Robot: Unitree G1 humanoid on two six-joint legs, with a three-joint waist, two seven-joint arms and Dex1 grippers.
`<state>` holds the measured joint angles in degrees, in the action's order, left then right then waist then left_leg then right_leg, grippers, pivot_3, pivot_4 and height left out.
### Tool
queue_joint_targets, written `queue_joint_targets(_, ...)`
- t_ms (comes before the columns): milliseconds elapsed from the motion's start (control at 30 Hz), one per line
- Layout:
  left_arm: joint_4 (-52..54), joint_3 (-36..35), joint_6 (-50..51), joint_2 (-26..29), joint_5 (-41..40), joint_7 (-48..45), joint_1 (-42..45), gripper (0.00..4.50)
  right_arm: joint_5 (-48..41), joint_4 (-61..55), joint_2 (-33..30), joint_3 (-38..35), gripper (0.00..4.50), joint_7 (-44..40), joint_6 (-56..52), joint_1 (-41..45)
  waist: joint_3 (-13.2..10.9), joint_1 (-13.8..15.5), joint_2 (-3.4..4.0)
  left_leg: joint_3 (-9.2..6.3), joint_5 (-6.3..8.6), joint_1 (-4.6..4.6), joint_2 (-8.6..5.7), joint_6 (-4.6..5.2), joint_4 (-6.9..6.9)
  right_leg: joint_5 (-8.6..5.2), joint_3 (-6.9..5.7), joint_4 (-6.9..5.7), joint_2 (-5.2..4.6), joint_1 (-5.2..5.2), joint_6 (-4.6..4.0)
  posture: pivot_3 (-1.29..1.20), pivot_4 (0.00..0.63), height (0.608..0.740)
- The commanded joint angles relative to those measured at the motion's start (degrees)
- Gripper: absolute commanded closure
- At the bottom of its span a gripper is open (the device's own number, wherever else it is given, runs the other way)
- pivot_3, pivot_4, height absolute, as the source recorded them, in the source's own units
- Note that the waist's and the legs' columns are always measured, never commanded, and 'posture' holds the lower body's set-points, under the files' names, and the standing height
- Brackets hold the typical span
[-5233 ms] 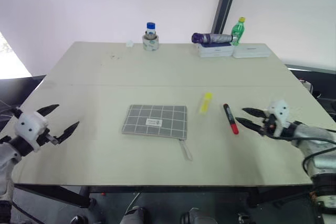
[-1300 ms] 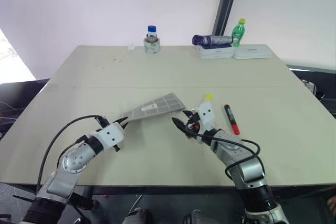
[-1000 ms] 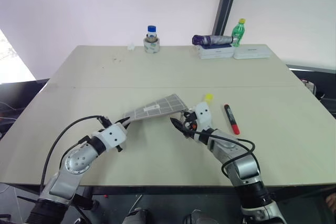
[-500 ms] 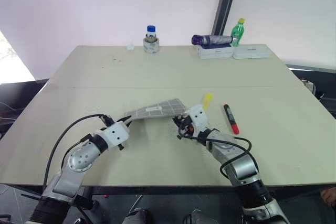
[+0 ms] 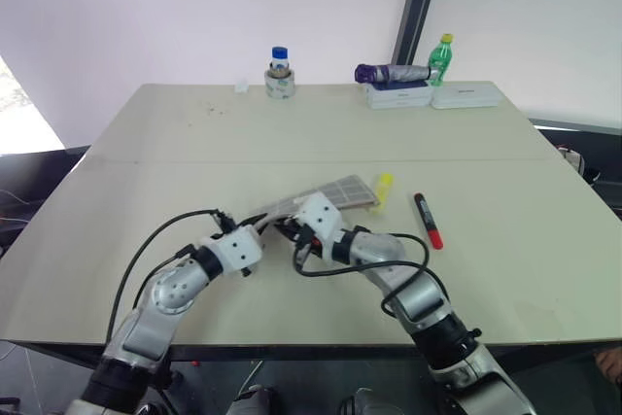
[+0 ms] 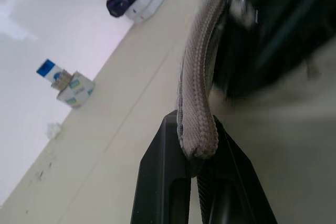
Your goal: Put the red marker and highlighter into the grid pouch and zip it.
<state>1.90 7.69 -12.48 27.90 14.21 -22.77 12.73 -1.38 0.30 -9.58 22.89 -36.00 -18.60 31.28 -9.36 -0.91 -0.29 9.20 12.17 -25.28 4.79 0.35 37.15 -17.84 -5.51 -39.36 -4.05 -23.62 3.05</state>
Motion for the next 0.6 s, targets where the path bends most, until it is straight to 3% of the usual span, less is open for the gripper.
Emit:
queue_joint_targets(33, 2.0, 0.6, 0.7, -0.8, 0.5, 0.0, 0.6, 4.5, 0.1, -0.7, 1.3, 1.8, 4.48, -1.9, 2.7, 1.3, 0.0, 0.1, 0.0, 0.0, 0.0, 0.0, -0.01, 0.0, 0.0, 0.0, 0.0, 0.0, -0.01, 0.01, 0.0, 0.0, 0.15, 0.738)
queue_joint_targets(267, 2.6, 1.8, 2.0, -2.4, 1.3, -0.3, 1.9, 4.5, 5.3, 4.3, 1.4, 5.4, 4.48, -4.9, 9.0, 4.8, 0.0, -0.1, 0.0, 0.0, 0.0, 0.0, 0.0, -0.01, -0.01, 0.0, -0.01, 0.0, 0.01, -0.02, 0.0, 0.0, 0.15, 0.738)
queue_joint_targets(600, 2.2, -0.4, 1.7, -1.3, 0.8, 0.0, 1.6, 4.5, 6.0, 5.4, -0.2, 2.3, 4.48, -7.2, 11.0, 4.3, 0.0, 0.0, 0.0, 0.02, 0.0, 0.0, 0.0, -0.01, -0.02, 0.0, 0.0, 0.01, -0.03, -0.02, 0.0, 0.0, 0.15, 0.738)
